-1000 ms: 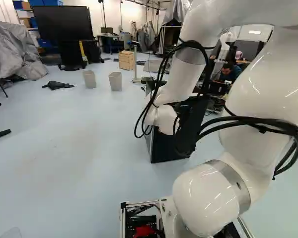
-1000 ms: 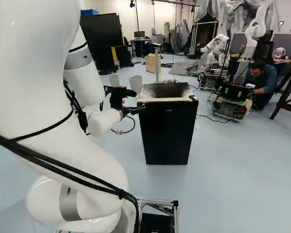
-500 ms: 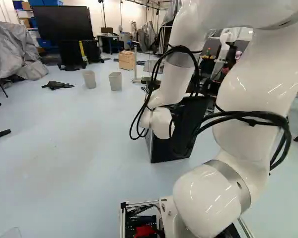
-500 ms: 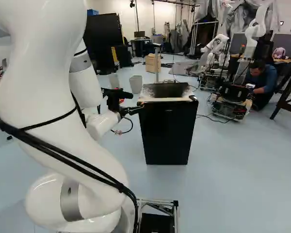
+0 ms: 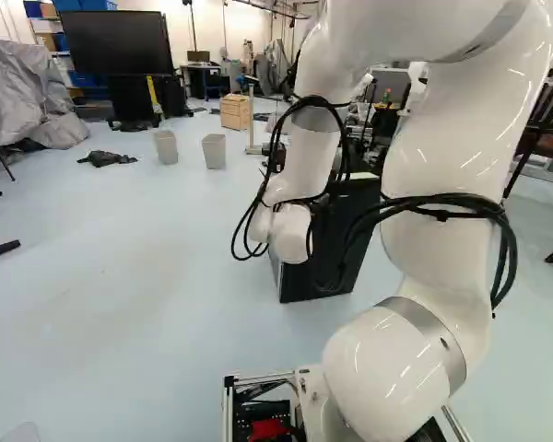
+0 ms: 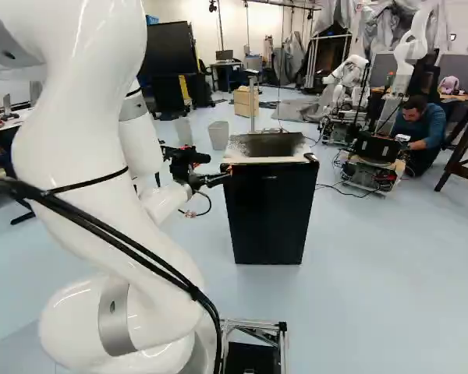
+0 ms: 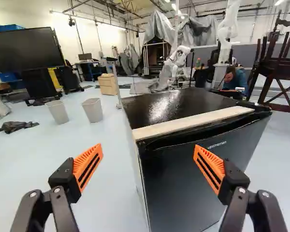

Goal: Grab a drink from the fridge

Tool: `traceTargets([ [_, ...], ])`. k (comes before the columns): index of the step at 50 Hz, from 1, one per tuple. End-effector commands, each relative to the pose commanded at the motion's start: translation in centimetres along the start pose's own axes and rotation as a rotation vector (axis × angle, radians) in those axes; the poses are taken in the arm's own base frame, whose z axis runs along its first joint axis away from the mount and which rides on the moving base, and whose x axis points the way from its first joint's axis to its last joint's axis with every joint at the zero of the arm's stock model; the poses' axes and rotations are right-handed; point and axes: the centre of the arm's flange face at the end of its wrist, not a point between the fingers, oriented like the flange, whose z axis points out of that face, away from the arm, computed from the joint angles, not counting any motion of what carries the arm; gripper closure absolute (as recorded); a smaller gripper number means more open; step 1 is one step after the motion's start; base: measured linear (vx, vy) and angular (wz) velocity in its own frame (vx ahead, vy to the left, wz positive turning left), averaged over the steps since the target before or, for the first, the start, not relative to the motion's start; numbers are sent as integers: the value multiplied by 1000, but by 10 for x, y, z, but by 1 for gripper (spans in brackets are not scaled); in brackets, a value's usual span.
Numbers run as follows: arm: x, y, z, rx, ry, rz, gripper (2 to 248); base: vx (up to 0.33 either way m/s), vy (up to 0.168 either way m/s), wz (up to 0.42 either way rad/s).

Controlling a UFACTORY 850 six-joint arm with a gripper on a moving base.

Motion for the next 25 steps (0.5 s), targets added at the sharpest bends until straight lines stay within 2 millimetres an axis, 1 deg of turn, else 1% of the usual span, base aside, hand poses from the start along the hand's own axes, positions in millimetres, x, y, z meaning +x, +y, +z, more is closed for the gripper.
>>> traceTargets([
  [25, -26, -10, 5, -103, -15, -20, 3, 0, 0, 0],
])
